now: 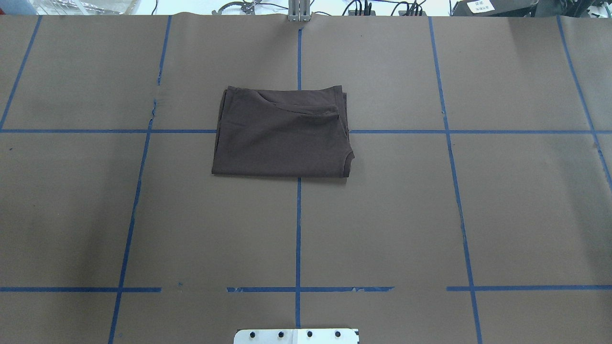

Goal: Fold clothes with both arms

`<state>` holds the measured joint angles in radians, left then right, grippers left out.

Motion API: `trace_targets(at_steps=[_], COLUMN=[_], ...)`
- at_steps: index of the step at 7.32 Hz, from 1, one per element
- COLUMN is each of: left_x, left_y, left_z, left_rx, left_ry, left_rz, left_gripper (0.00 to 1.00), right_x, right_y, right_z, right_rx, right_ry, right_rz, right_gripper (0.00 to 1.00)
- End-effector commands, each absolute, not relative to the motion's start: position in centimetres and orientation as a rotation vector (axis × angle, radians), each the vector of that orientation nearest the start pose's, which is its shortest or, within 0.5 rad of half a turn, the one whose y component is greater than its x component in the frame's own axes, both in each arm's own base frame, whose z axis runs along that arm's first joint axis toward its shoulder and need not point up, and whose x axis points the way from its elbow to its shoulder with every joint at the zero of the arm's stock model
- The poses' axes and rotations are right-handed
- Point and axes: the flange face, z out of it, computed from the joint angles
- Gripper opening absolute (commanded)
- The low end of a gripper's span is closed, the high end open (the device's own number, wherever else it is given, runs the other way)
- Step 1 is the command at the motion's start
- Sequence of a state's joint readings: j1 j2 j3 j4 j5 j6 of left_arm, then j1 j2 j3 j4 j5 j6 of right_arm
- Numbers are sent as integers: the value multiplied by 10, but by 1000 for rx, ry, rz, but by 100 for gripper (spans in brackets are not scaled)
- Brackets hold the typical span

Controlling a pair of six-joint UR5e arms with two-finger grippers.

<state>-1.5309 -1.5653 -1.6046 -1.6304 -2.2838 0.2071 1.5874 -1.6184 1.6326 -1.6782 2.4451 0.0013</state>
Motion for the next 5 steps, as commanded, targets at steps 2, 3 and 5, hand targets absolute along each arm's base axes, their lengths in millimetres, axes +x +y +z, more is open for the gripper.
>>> trace_targets(at_steps=[2,3,5], left_x=[-46,-43,-43], left_y=[-497,-497,-496], left_z=[642,639,640], left_rx=[100,62,57], left_ry=[742,789,793], left_rz=[154,66,57], left_gripper=[100,100,100], right_x=[69,69,70], right_y=[-464,-464,-464], right_z=[654,654,652], right_rx=[-75,-75,-70], right_ry=[-875,-876,-875], right_rz=[66,66,65], right_gripper=[100,100,100])
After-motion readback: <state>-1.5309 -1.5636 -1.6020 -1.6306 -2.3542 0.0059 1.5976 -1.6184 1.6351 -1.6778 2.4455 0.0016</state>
